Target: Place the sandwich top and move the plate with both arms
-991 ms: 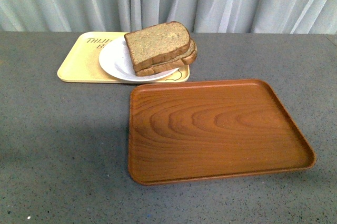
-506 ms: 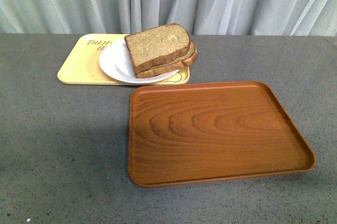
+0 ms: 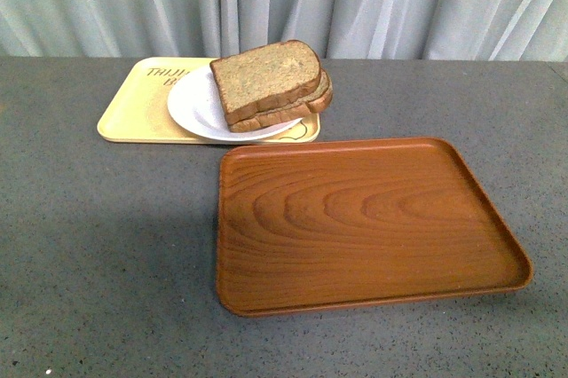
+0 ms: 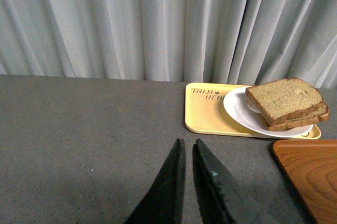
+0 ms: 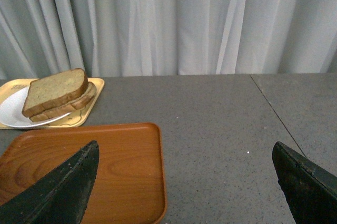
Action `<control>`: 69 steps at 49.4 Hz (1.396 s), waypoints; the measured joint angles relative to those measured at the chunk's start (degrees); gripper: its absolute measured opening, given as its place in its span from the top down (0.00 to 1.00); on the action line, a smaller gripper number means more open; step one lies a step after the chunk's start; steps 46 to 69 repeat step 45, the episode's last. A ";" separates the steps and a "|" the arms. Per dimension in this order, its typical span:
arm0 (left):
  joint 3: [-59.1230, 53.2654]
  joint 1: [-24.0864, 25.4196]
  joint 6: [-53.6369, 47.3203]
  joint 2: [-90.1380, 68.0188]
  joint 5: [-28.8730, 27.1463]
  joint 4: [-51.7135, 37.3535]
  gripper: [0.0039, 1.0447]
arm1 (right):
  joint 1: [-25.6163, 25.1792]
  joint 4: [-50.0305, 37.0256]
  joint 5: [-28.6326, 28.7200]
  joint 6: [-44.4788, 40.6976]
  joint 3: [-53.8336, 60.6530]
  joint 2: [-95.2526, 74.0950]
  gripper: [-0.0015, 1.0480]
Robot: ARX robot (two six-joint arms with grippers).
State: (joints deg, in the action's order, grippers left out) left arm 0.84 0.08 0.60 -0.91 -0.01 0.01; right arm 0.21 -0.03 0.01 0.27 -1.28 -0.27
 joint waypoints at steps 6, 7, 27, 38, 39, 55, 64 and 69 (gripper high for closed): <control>0.00 0.00 0.00 0.00 0.00 0.00 0.69 | 0.00 0.00 0.00 0.02 0.00 0.00 0.09; 0.00 0.00 0.00 0.00 0.00 0.00 0.66 | -0.02 0.00 0.00 0.00 0.00 0.00 0.09; 0.00 0.00 -0.13 0.00 0.00 0.00 0.08 | -0.02 0.00 0.00 0.00 0.00 0.00 0.09; 0.00 0.00 -0.13 0.00 0.00 0.00 0.08 | -0.02 0.00 0.00 0.00 0.00 0.00 0.09; 0.00 0.00 -0.13 0.00 0.00 0.00 0.08 | -0.02 0.00 0.00 0.02 0.00 0.00 0.09; 0.00 0.00 -0.15 0.00 0.00 0.00 0.08 | -0.02 0.00 -0.02 0.00 0.00 0.00 0.09; 0.00 0.00 -0.15 0.00 0.00 0.00 0.08 | -0.02 0.00 -0.02 0.00 0.00 0.00 0.09; 0.00 0.00 -0.15 0.00 0.00 0.00 0.08 | -0.02 0.00 -0.02 0.00 0.00 0.00 0.09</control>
